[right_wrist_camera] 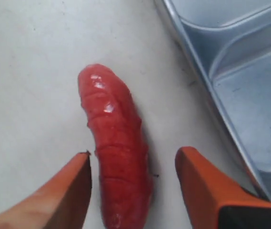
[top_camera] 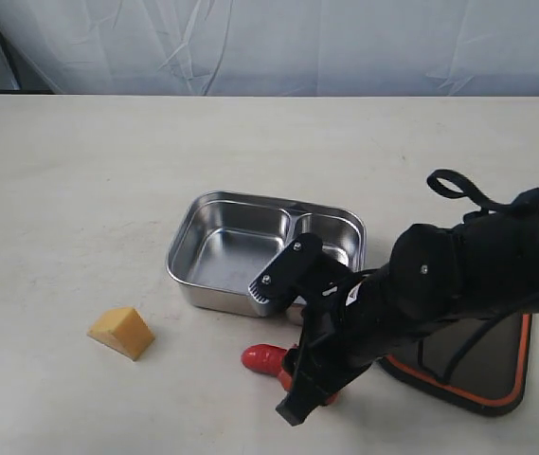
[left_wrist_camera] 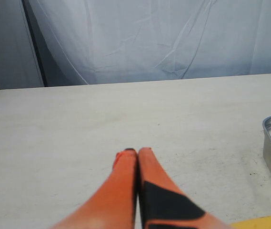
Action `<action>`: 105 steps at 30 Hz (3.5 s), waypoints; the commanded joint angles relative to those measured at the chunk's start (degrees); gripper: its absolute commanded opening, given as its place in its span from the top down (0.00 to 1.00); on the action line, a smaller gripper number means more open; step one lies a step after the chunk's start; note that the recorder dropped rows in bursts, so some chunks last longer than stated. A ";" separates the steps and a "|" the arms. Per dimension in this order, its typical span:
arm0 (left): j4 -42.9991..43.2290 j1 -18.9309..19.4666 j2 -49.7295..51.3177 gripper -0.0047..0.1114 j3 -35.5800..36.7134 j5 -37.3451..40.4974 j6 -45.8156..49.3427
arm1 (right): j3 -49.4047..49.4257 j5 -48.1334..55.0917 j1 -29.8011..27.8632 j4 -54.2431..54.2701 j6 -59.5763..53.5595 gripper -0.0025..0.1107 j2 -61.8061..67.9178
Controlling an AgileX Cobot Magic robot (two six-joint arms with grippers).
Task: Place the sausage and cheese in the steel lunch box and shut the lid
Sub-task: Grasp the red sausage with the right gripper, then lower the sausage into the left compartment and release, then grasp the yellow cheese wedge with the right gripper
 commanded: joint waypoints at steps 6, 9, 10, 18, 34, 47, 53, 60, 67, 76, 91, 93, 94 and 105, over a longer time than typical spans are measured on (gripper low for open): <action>0.22 0.04 -0.24 0.96 0.20 -0.29 0.05 | 0.16 -2.23 0.04 0.45 -0.11 0.50 3.66; 0.22 0.04 -0.24 0.96 0.20 -0.29 0.05 | 0.16 -1.05 0.17 0.45 -0.11 0.61 3.66; 0.22 0.04 -0.24 0.96 0.20 -0.29 0.05 | 0.16 -0.10 0.17 0.45 -0.11 0.68 3.65; 0.22 0.04 -0.24 0.96 0.20 -0.29 0.05 | 0.16 7.60 0.17 1.79 -0.24 0.99 2.79; 0.22 0.04 -0.24 0.96 0.20 -0.29 0.05 | -9.08 -5.12 0.17 1.39 -0.24 0.99 -10.20; 0.22 0.04 -0.24 0.96 0.20 -0.30 0.05 | -21.87 -6.40 -1.78 0.24 1.28 0.99 4.13; 0.22 0.04 -0.24 0.96 0.20 -0.30 0.05 | -21.87 -3.12 -4.14 0.47 3.06 0.98 6.28; 0.22 0.04 -0.24 0.96 0.20 -0.30 0.05 | -22.12 -0.38 -5.33 0.37 3.67 0.52 6.36; 0.22 0.04 -0.24 0.96 0.20 -0.30 0.05 | -22.64 0.40 -5.33 0.48 3.67 0.45 5.46; 0.22 0.04 -0.24 0.96 0.20 -0.30 0.05 | -32.80 12.57 2.14 -6.44 0.36 0.45 5.37; 0.22 0.04 -0.24 0.96 0.20 -0.30 0.05 | -40.43 15.93 9.70 -10.69 0.97 0.45 17.75; 0.22 0.04 -0.24 0.96 0.20 -0.30 0.05 | -40.46 15.14 9.82 -9.67 0.97 0.45 18.39; 0.22 0.04 -0.24 0.96 0.20 -0.30 0.05 | -40.46 14.52 9.82 -8.58 0.97 0.45 18.62; 0.22 0.04 -0.24 0.96 0.20 -0.06 0.05 | -40.46 10.30 9.82 -3.04 1.09 0.45 22.81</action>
